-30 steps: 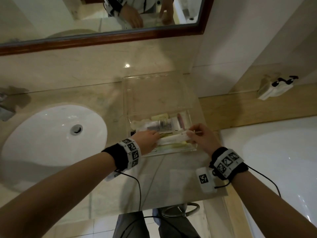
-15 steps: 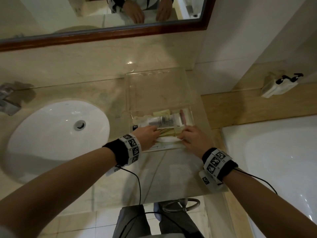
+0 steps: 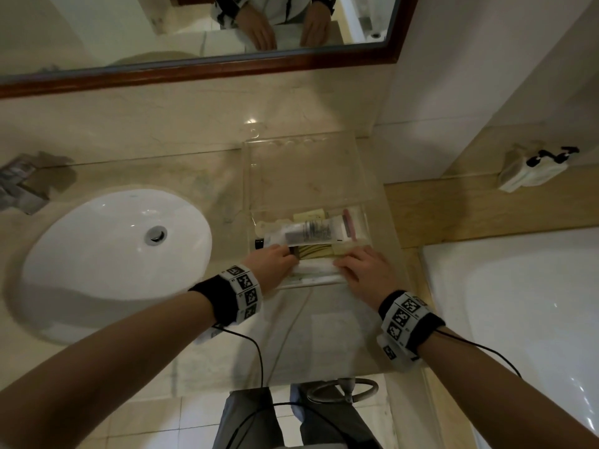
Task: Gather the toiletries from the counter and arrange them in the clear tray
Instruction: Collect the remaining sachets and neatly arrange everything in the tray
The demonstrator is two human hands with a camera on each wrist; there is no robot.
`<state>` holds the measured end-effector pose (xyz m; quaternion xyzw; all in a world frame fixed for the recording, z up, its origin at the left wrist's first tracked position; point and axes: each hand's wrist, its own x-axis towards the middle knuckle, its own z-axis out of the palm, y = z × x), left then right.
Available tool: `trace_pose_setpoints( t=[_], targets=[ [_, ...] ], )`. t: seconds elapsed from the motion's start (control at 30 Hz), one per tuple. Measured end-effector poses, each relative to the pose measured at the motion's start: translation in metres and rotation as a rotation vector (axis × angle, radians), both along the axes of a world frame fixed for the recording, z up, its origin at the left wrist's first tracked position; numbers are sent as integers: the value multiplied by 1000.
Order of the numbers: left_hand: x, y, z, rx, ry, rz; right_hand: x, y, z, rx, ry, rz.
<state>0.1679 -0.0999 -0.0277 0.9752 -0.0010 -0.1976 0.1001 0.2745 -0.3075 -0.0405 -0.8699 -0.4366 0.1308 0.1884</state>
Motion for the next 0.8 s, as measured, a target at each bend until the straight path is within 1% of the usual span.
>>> trace_pose_setpoints(
  t=[0.1,0.2,0.37,0.5,0.6,0.7,0.8],
  targets=[
    [9,0,2,42,38,20,4,5,-1,-63,45,-24],
    [12,-2,0,52,36,21,6,11,1,-103,34,-28],
    [6,-2,-8,54,-68,26,5,14,1,-139,20,-31],
    [10,-3,-5,56,-28,60,3,16,-1,-114,25,-64],
    [13,-4,-2,73,2,62,4,18,-1,-139,28,-66],
    [14,-5,1,84,8,63,4,18,1,-89,-13,-62],
    [14,-4,6,50,-133,91,3,18,4,48,-72,-84]
  ],
)
